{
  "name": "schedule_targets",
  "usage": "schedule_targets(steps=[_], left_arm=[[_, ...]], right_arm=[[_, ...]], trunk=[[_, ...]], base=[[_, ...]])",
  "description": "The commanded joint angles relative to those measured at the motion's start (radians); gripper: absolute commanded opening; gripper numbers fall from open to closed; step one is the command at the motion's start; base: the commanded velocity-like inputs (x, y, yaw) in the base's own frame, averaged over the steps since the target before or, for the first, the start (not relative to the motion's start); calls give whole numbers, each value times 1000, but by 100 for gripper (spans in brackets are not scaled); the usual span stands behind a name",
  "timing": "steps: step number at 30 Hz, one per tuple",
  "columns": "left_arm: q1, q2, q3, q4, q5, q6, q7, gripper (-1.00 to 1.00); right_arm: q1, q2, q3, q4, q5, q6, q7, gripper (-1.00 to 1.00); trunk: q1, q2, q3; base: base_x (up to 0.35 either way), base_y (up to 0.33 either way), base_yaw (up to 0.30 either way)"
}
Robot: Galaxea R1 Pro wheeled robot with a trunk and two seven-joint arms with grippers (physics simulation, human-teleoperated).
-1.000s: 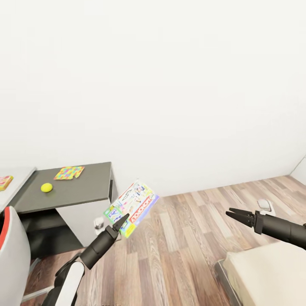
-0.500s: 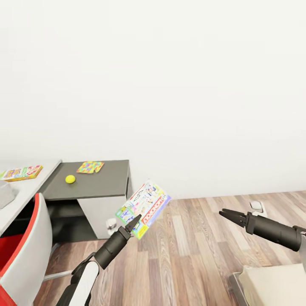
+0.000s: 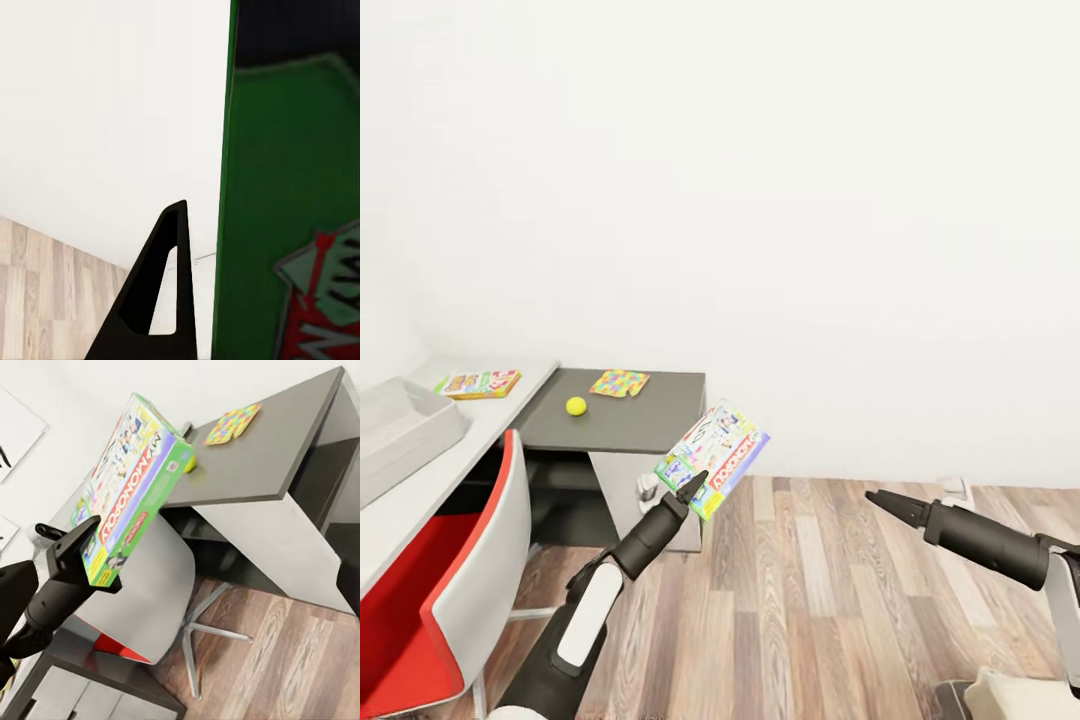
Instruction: Put all the toys in the child's room - the three board games (two on the bed and one on the table), the two jigsaw puzzles on the table, and the tennis ball on the table - inside the toy box on the table in the child's room.
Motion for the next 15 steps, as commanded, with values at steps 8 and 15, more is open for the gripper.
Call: schedule_targets(steps=[8,15], left_arm=[[-58,-5,-58,60,57,-19,18,-100],[-69,-10,-72,71,73,-24,22,-100]], right_arm=[[-2,4,-4,2,-6,5,-22,100],[-2,4,-4,3,-7,6,-26,100]], trunk=[[1,-2,-2],[1,-2,-2]], base=[[0,0,259],[0,0,191]])
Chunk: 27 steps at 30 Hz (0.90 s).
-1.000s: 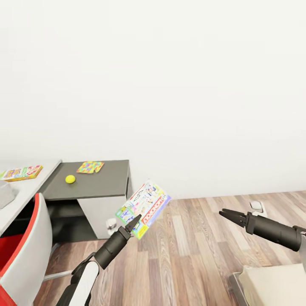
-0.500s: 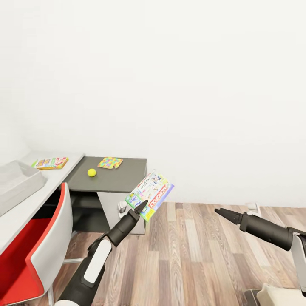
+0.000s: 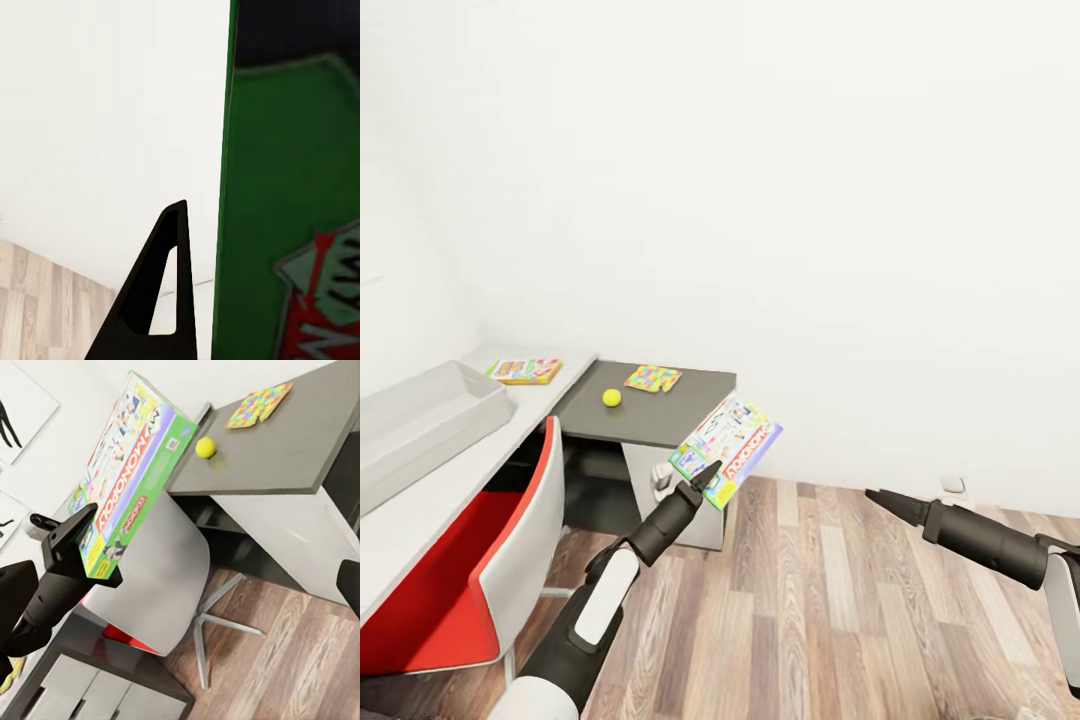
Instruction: Put all the toys in the child's room - the three board games (two on the bed and one on the table), the two jigsaw puzzles on the table, and the tennis ball on the table - inside the toy box on the table in the child's room.
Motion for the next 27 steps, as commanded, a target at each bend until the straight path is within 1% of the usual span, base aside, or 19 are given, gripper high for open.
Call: schedule_targets(steps=[1,7,10,11,13,14,17,18,20,21,23,24,27], left_arm=[[-2,-2,-1,1,13,9,0,-100],[-4,-8,-6,4,16,7,0,-100],[-5,-9,-16,5,17,6,0,-100],[-6,-10,-25,6,18,4,0,-100],[-6,-11,-44,6,19,-5,0,-100],[-6,-11,-44,6,19,-5,0,-100],[-7,-12,-70,8,19,-22,-1,-100],[-7,-12,-70,8,19,-22,-1,-100],[-7,-13,-86,9,20,-31,-1,-100],[-7,-13,-86,9,20,-31,-1,-100],[-7,-15,-102,11,20,-37,-2,-100],[-7,-15,-102,11,20,-37,-2,-100],[-7,-17,-122,26,28,-46,-2,-100]], right_arm=[[-1,0,-1,0,-1,5,2,100],[0,-1,-2,0,-7,7,2,100],[0,-1,-3,0,-23,8,2,100],[0,-1,-3,0,-23,8,2,100],[0,-2,-3,1,-39,8,2,100],[0,-2,-3,1,-39,8,2,100],[1,-2,-7,3,-74,9,2,100],[1,-2,-7,3,-74,9,2,100],[1,-3,-12,5,-100,10,2,100],[1,-3,-12,5,-100,10,2,100],[1,-3,-16,10,-123,11,2,100],[1,-3,-16,10,-123,11,2,100],[1,-2,-20,27,-155,13,3,100]], trunk=[[1,-2,-2],[1,-2,-2],[1,-2,-2],[1,-2,-2],[1,-2,-2],[1,-2,-2],[1,-2,-2],[1,-2,-2],[1,-2,-2],[1,-2,-2],[1,-2,-2],[1,-2,-2],[1,-2,-2]], base=[[0,0,96],[0,0,57],[0,0,25],[0,0,20],[0,0,14],[0,0,13],[0,0,8],[0,0,7],[0,0,5],[0,0,4],[0,0,3],[0,0,3],[0,0,2]])
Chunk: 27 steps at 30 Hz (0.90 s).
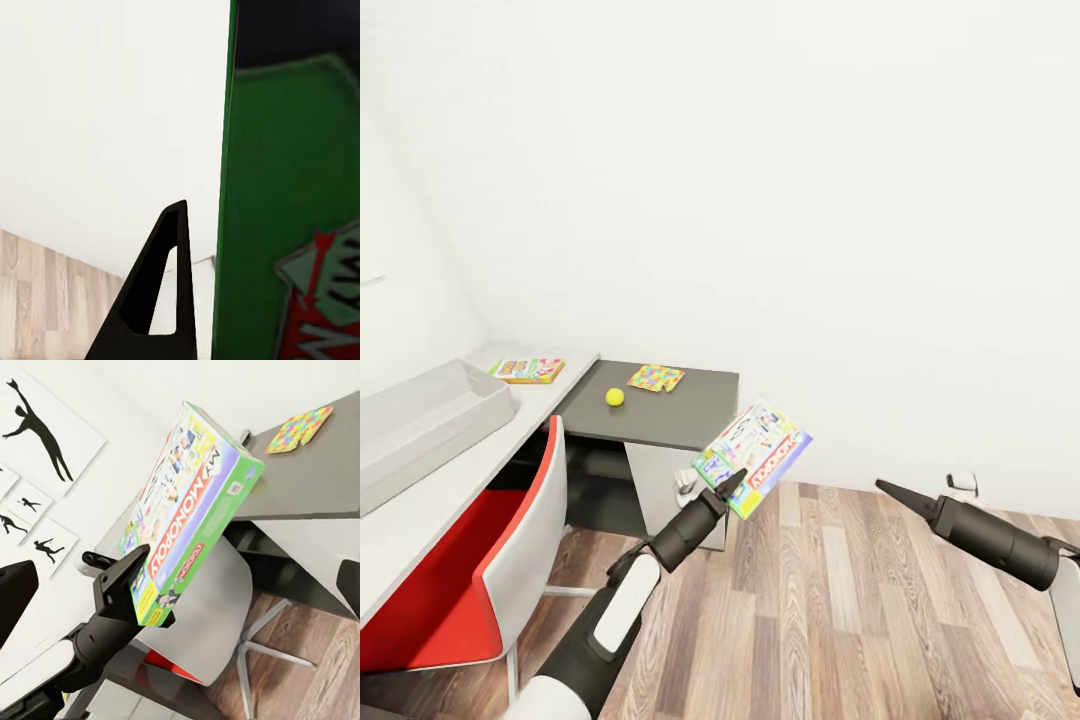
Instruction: Put all the toys in the child's room - the three board games (two on the bed and one on the table), the two jigsaw puzzles on the table, and the tennis ball on the table - inside the toy box on the table in the child's room.
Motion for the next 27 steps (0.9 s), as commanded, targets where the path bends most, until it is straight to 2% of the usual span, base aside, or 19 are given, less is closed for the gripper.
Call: schedule_targets(steps=[1,3,6,7,11,15,27], left_arm=[[-1,-1,-7,6,20,4,-2,-100],[-1,-2,-16,11,29,-3,-2,-100],[-2,-3,-55,21,57,-24,-3,-100],[-2,-3,-55,21,57,-24,-3,-100],[-5,-4,-111,27,77,-48,-3,-100],[-8,-4,-135,29,85,-58,-3,-100],[-11,-4,-158,28,95,-67,-20,-100]], right_arm=[[-1,0,-1,9,-11,5,2,100],[-1,0,-2,19,-23,6,3,100],[-2,0,-2,52,-63,6,3,100],[-2,0,-2,52,-63,6,3,100],[-3,0,-1,78,-116,4,3,100],[-3,1,0,87,-139,3,2,100],[-3,-4,-2,99,-161,2,1,100]], trunk=[[1,-2,-2],[1,-2,-2],[1,-2,-2],[1,-2,-2],[1,-2,-2],[1,-2,-2],[1,-2,-2]], base=[[0,0,1],[0,0,0],[0,0,0],[0,0,0],[0,0,0],[0,0,0],[0,0,0]])
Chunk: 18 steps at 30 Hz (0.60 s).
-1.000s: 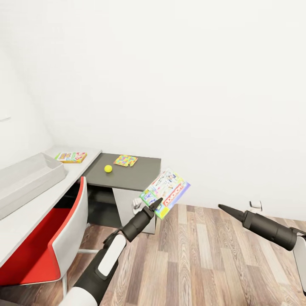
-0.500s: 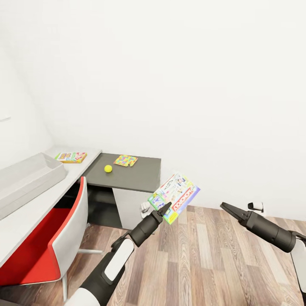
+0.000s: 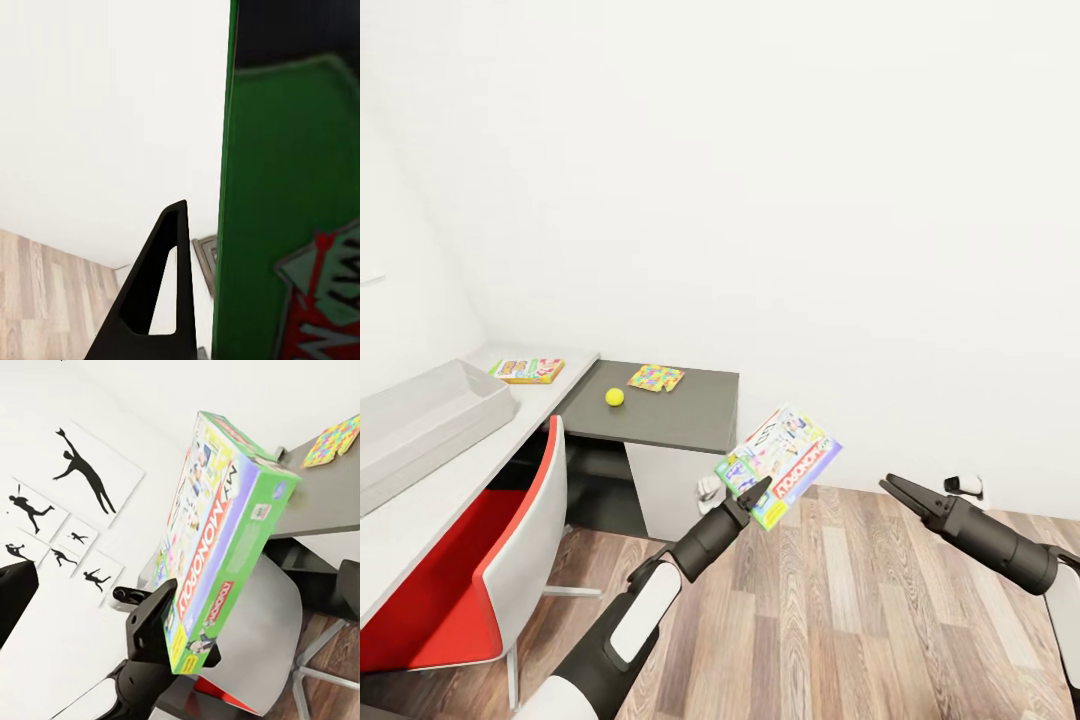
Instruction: Put all the toys in the child's room - the three board games (two on the bed and one on the table), the two jigsaw puzzles on the table, and the tennis ball on the table - inside the toy box on the table in the child's room.
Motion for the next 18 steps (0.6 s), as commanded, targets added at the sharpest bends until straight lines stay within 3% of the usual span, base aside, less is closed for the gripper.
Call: schedule_targets(steps=[1,18], left_arm=[[-1,0,0,0,11,9,-2,-100],[0,1,-25,-15,13,8,-73,-100]], right_arm=[[-1,0,-1,0,0,5,2,100],[-2,-4,-10,3,-5,8,1,100]], trunk=[[1,-2,-2],[1,-2,-2]], base=[[0,0,0],[0,0,0]])
